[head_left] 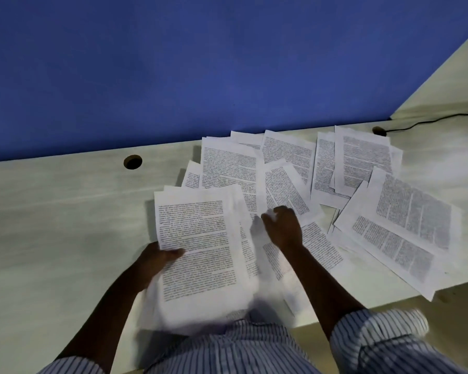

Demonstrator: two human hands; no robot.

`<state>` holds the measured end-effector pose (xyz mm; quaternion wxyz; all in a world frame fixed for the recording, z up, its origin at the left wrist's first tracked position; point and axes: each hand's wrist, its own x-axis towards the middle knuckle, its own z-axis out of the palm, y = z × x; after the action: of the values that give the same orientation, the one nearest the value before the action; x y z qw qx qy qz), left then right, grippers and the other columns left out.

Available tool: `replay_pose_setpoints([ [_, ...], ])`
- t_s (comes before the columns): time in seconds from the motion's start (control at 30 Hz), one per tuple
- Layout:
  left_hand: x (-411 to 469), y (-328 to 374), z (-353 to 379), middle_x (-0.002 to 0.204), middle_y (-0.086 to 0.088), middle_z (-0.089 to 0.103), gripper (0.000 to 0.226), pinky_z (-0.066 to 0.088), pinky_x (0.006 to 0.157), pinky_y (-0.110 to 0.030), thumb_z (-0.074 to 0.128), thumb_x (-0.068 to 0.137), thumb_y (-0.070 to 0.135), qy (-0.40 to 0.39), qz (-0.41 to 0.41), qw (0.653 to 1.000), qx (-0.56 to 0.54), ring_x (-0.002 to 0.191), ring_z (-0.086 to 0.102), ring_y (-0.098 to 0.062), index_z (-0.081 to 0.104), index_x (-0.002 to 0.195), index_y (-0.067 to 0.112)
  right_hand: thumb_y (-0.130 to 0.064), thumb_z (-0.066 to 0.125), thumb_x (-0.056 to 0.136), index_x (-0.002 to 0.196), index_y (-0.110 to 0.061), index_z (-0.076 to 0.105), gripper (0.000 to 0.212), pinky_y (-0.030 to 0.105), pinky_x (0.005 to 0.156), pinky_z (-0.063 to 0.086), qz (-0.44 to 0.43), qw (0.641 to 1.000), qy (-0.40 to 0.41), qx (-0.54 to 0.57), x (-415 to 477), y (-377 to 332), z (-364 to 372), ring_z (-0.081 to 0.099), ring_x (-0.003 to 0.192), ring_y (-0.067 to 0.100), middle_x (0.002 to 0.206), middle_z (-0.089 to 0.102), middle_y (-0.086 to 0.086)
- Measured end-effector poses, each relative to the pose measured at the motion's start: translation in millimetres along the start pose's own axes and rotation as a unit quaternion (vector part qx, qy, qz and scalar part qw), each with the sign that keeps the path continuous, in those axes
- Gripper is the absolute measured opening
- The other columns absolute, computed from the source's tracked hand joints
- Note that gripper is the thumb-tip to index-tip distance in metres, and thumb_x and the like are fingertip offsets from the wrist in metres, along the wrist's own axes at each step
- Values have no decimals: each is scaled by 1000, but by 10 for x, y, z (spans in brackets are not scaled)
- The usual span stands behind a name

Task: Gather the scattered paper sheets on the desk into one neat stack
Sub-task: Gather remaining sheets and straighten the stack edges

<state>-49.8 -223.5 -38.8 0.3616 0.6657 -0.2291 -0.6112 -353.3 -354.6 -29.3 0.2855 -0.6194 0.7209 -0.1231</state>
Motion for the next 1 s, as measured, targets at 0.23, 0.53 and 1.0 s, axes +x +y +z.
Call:
replay_pose_setpoints([
  [0.23, -225, 48, 12, 118, -6, 73, 41, 49, 101, -40, 72, 84, 7, -31, 9, 999, -11, 114, 67, -26, 66, 124, 8, -65, 70, 78, 73, -12, 64, 54, 27, 70, 45, 78, 986, -108, 100, 399, -151, -30, 64, 72, 16, 73, 67, 1],
  [0.53, -248, 4, 92, 113, -13, 74, 67, 50, 102, -51, 92, 61, 44, 25, -44, 999, -10, 105, 70, -34, 72, 116, 10, -17, 66, 88, 87, -6, 69, 12, 36, 84, 55, -13, 983, -176, 59, 305, -79, 24, 68, 97, 32, 102, 72, 16],
  [1.0, -330, -101, 59, 122, -13, 71, 68, 46, 105, -55, 89, 63, 31, -6, -44, 999, -12, 110, 68, -35, 67, 123, 8, -14, 59, 94, 71, -16, 64, 23, 28, 57, 50, -6, 949, -293, 116, -536, 57, 232, 60, 61, 18, 65, 63, 2],
])
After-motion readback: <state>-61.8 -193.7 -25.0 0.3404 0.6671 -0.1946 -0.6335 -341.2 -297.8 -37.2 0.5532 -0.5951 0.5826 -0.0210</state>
